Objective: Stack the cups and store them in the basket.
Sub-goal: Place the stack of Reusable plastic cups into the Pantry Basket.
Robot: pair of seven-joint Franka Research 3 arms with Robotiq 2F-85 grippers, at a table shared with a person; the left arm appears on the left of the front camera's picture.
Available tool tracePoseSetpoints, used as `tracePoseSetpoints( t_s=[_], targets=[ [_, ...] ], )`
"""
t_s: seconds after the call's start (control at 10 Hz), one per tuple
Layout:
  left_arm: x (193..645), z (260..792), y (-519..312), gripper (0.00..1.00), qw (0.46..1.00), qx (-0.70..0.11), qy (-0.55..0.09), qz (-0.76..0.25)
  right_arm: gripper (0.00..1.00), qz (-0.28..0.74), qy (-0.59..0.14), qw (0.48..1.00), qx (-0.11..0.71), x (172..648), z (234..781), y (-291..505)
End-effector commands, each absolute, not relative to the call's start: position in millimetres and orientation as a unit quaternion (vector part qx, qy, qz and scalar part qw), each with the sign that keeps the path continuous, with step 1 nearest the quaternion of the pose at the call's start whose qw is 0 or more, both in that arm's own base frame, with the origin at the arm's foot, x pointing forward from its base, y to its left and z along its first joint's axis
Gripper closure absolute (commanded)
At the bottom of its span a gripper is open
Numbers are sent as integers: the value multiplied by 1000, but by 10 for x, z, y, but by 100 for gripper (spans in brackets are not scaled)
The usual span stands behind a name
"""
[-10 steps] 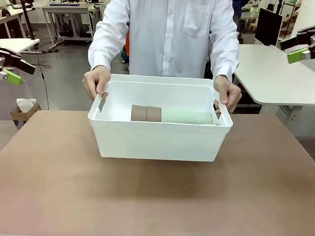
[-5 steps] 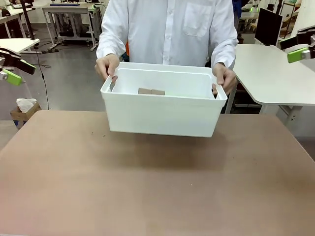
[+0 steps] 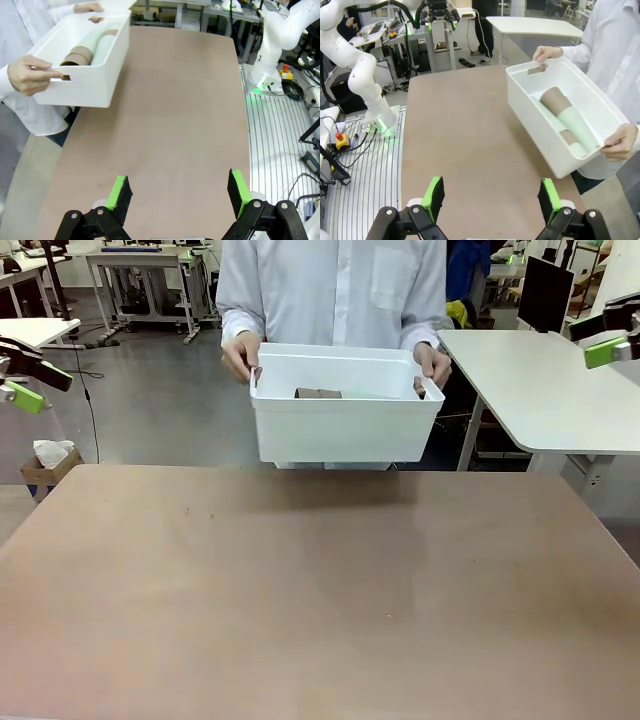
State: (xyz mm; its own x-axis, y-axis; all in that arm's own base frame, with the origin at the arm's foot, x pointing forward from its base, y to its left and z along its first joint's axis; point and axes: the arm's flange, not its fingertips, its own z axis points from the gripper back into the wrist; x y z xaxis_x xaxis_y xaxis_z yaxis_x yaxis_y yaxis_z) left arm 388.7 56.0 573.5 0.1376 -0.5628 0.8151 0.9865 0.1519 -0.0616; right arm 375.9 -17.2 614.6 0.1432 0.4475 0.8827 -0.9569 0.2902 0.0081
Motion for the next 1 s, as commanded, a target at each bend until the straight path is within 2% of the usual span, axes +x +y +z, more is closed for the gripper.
tracePoseSetpoints(
  t_s=[0.0, 0.9],
  targets=[
    [3880, 5749, 544, 0, 685, -319, -330, -566, 0, 515, -424, 677, 312, 3799, 6162, -173],
    [3880, 5749, 544, 0, 685, -319, -330, -566, 0, 515, -424, 677, 312, 3799, 6162, -173]
  ],
)
